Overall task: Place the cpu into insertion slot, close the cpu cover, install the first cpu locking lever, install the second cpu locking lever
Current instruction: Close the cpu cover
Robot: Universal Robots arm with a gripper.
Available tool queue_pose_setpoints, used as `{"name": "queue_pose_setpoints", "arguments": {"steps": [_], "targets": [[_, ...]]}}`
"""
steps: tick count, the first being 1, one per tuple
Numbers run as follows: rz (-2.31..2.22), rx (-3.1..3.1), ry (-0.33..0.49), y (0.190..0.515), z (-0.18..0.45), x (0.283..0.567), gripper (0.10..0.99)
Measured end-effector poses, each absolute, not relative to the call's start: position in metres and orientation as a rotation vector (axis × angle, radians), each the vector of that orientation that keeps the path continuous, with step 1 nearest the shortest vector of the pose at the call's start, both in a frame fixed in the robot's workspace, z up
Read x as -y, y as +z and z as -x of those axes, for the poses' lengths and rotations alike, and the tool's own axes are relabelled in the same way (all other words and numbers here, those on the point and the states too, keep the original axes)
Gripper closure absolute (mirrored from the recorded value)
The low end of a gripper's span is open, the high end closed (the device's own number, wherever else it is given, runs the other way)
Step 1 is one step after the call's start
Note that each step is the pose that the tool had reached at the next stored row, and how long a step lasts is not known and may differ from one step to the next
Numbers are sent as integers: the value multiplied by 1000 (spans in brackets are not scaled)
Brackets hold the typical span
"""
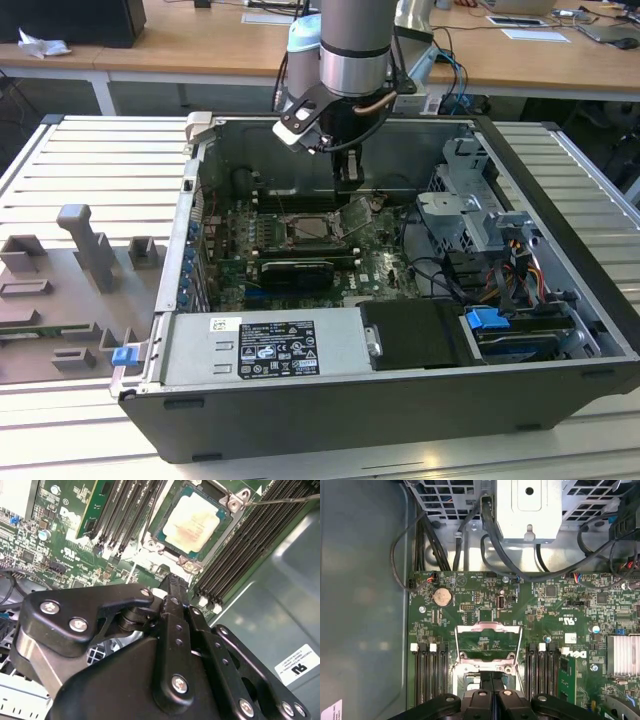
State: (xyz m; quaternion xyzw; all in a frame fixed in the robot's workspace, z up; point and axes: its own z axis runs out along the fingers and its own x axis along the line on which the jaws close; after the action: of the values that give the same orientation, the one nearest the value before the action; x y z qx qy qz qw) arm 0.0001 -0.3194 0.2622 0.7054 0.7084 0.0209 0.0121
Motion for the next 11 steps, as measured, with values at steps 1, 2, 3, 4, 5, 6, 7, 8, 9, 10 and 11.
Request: {"name": "queue_pose_setpoints", "arguments": {"steps": [1,2,3,4,5,6,7,8,9,10,11], "targets": [[-2199,-2209,65,262,-1,319,980],[-2199,-2209,65,262,-1,319,980],[-2199,-2209,65,262,-1,319,980],[-2199,-2209,65,262,-1,319,980],[-2199,-2209,65,262,-2,319,980],[-2199,-2209,65,262,-2,319,980],[-2199,-2209,65,262,-3,319,980],[-2199,-2209,65,262,-4,319,980],[-2199,-2209,65,262,-6,319,980],[-2199,-2209,65,262,-8,319,980],[-2199,-2209,65,262,-9,319,980]]}}
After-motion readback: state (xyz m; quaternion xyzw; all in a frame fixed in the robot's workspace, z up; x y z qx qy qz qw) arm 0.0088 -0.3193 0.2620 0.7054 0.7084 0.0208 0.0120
